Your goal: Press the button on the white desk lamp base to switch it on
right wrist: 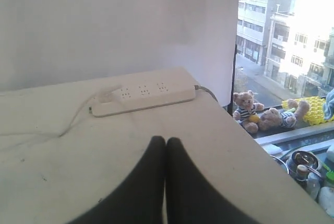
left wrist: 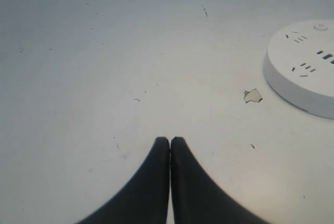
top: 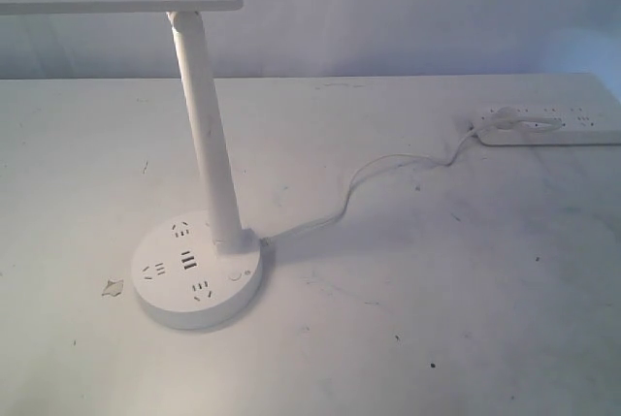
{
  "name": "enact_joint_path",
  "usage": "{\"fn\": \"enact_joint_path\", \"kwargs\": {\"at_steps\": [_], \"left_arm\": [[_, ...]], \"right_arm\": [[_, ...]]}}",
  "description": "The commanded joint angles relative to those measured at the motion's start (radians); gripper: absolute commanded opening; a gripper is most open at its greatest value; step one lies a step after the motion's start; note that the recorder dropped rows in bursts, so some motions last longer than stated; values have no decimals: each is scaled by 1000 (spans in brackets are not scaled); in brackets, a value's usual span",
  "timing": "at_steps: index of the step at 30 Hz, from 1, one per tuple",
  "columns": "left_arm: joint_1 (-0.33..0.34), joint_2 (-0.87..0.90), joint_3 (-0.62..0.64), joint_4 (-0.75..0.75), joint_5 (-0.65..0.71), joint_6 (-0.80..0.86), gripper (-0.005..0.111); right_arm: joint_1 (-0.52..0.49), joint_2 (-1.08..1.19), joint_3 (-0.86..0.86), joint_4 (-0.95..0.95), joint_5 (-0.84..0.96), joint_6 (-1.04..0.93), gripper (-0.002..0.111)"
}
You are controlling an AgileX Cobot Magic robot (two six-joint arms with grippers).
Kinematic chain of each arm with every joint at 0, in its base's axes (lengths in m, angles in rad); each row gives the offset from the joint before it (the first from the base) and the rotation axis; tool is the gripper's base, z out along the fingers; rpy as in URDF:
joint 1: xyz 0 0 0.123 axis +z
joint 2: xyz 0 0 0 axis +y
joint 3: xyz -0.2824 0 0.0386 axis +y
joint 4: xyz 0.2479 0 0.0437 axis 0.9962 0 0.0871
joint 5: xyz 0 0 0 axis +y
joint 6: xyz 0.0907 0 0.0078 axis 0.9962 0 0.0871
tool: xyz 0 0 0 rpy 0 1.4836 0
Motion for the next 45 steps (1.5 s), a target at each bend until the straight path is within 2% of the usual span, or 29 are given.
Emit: {"fn": "enact_joint_path", "kwargs": {"at_steps": [1,3,6,16,20,25,33,45], "left_arm": [[-5,-5,2,0,0,0,0],[-5,-5,2,0,0,0,0],[-5,-5,2,0,0,0,0],[-5,-5,2,0,0,0,0],[-5,-5,2,0,0,0,0],[-5,-5,2,0,0,0,0],[-5,-5,2,0,0,0,0],[-5,-5,2,0,0,0,0]], "right_arm": [[-6,-5,7,-205,7,250,0],[-6,-5,7,-291,84,350,0],[-6,-5,7,-319,199,341,0],[-6,-5,7,-296,182,305,0],[60,-5,7,-278,79,307,0],[100,-5,7,-282,209,303,0],[185,-5,7,-283,209,296,0],[187,-5,7,-283,207,296,0]]}}
